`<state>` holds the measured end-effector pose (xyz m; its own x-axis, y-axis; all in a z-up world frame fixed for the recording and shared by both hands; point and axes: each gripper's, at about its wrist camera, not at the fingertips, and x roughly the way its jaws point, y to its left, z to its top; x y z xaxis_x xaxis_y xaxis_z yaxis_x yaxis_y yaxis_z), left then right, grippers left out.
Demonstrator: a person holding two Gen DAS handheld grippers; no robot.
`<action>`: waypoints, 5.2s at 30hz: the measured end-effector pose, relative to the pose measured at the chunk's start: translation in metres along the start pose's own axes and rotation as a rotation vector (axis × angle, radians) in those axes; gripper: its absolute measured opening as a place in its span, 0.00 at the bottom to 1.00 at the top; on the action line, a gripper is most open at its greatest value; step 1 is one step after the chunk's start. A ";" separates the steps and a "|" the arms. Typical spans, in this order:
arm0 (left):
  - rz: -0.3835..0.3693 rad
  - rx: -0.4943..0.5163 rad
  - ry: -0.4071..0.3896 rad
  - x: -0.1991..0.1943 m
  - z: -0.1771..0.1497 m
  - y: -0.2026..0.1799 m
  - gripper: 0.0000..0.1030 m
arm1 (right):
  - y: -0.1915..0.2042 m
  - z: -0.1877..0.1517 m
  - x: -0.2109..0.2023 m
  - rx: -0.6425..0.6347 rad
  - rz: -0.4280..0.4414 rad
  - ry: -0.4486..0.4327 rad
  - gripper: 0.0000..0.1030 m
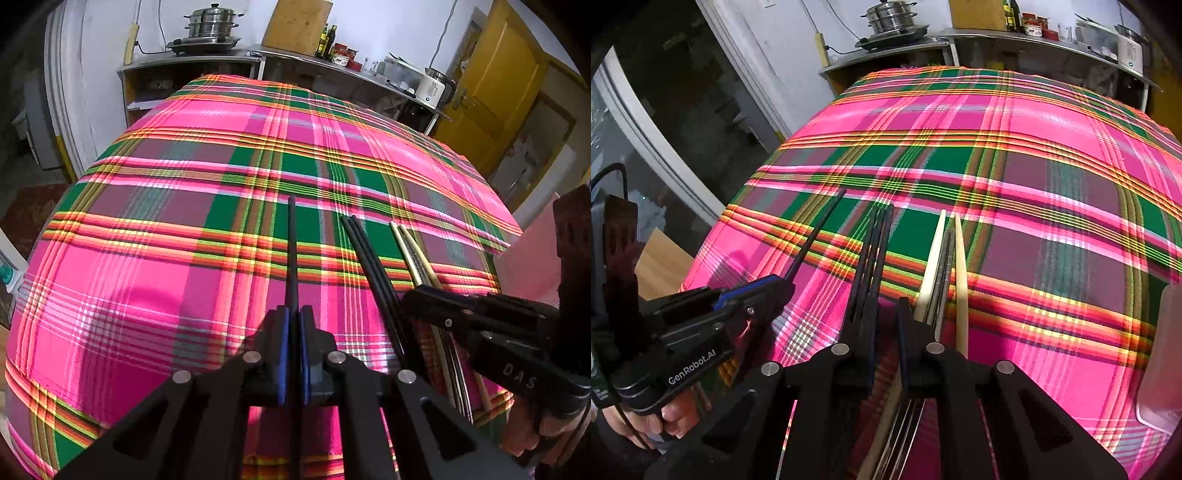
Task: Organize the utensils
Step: 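Close the left tool on a black chopstick while the right tool grasps black chopsticks, then lift the held chopsticks upright and carry both tools over the pink holder, then lower the chopsticks into the holder and open the left tool while the right tool opens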
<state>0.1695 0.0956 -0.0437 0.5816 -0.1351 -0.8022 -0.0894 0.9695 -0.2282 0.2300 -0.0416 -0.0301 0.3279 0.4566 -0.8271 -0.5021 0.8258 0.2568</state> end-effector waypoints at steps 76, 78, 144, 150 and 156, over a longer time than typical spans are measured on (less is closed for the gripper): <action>-0.257 0.248 -0.151 -0.149 0.023 -0.118 0.06 | -0.023 -0.055 -0.235 0.142 -0.052 -0.471 0.05; -0.276 0.255 -0.138 -0.146 0.022 -0.125 0.06 | -0.029 -0.060 -0.241 0.159 -0.065 -0.481 0.05; -0.398 0.313 -0.255 -0.124 0.050 -0.212 0.40 | -0.109 -0.072 -0.275 0.290 -0.277 -0.575 0.14; -0.366 0.284 -0.248 -0.125 0.034 -0.185 0.40 | -0.103 -0.082 -0.278 0.292 -0.276 -0.574 0.14; -0.332 0.237 -0.245 -0.123 0.015 -0.154 0.40 | -0.093 -0.090 -0.279 0.286 -0.268 -0.585 0.14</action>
<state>0.1243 -0.0344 0.0988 0.7233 -0.4212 -0.5471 0.3039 0.9057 -0.2955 0.1137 -0.2751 0.1316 0.8277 0.2620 -0.4962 -0.1400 0.9527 0.2696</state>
